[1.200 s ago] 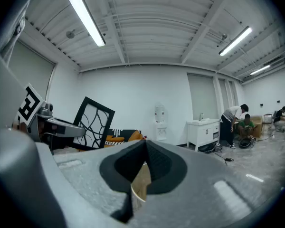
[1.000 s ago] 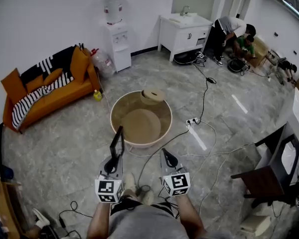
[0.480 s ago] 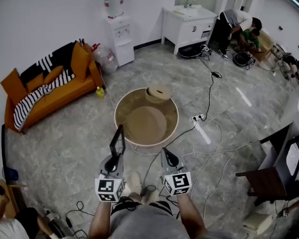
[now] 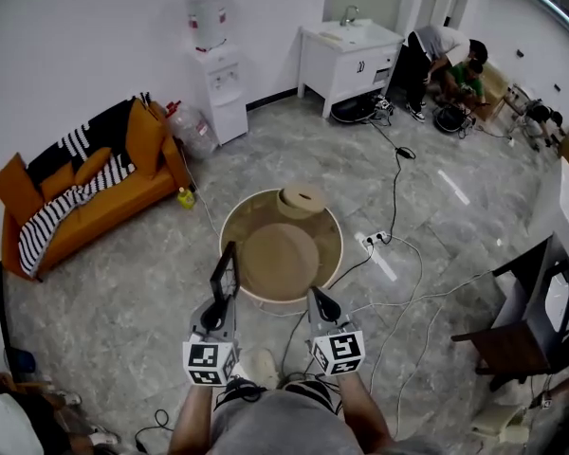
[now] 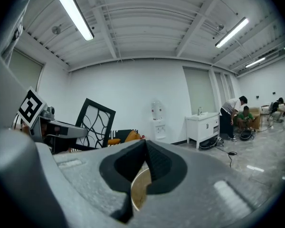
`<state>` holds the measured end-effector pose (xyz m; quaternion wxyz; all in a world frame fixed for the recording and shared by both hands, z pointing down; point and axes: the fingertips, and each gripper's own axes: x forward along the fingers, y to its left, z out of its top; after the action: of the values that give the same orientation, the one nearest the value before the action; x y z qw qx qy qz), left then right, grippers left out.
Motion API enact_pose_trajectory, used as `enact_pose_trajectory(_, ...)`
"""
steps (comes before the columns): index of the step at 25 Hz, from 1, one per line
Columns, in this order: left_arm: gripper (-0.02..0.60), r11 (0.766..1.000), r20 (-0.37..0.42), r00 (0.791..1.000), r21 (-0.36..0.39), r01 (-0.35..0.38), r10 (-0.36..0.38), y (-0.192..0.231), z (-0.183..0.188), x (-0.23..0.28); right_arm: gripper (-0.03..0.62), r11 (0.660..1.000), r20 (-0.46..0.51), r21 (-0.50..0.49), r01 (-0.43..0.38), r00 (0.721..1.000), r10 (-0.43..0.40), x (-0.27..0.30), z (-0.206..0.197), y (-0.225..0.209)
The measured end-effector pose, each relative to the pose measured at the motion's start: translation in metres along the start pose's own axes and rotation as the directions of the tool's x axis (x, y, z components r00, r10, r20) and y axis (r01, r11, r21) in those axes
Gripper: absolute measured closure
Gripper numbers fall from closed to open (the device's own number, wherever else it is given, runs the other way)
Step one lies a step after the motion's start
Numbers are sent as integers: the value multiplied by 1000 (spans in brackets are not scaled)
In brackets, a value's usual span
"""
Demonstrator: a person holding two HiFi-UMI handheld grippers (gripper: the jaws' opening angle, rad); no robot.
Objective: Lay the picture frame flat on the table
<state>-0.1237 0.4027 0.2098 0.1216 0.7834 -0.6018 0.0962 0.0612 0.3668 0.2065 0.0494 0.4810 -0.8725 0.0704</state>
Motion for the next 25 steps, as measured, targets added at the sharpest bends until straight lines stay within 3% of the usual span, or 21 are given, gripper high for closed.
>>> enact_pose_trajectory(12, 528, 999, -3, 999, -7, 50, -50, 49, -15, 26, 595, 999, -22, -22, 42, 999, -43, 43, -19, 19)
enact_pose_trajectory(25, 528, 999, -2, 999, -13, 38, -38, 56, 3, 101, 595, 999, -37, -13, 44, 998, -44, 105, -12, -41)
